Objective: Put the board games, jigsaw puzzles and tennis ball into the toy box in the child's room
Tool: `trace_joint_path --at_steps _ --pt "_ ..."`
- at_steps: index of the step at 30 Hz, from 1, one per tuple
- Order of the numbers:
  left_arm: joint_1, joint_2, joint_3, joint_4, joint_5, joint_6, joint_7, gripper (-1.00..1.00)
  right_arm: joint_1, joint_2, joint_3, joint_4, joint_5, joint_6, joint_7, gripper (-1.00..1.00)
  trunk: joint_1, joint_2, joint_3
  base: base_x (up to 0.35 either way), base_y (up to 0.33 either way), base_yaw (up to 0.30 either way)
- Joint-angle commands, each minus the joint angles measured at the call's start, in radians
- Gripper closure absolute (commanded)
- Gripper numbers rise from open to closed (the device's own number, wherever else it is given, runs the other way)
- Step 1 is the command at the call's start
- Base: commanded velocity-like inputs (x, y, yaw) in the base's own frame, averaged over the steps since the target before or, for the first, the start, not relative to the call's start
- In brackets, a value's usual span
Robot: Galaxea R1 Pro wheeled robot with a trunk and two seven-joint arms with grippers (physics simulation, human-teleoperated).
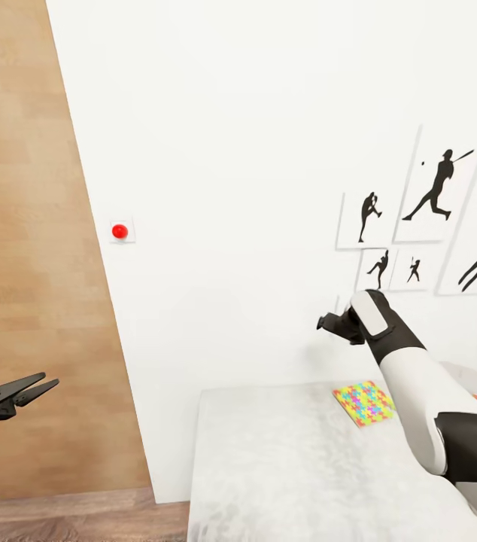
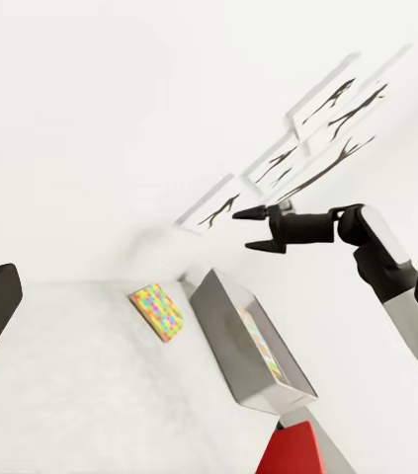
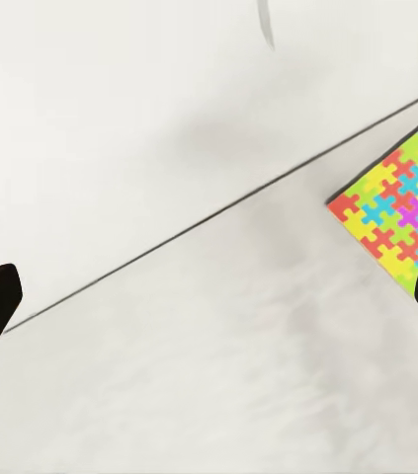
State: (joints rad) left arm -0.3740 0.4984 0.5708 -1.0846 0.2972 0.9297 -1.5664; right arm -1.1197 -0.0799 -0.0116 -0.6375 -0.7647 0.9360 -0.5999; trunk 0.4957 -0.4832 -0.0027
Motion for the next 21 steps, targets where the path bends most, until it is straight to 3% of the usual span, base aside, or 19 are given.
trace_joint_path --at_steps 1,21 --pt "0.0 0.0 0.0 0.0 -0.001 0.011 -0.004 -1.0 0.0 -0.001 -0.001 0.002 -0.01 -0.001 -0.009 -1.0 0.0 -0.001 -0.002 0.0 0.0 0.0" --pt "0.0 0.001 0.001 0.0 -0.001 0.011 -0.004 -1.0 0.0 -0.021 0.013 0.051 0.009 -0.088 -0.009 -1.0 0.0 -0.001 -0.034 0.0 0.0 0.0"
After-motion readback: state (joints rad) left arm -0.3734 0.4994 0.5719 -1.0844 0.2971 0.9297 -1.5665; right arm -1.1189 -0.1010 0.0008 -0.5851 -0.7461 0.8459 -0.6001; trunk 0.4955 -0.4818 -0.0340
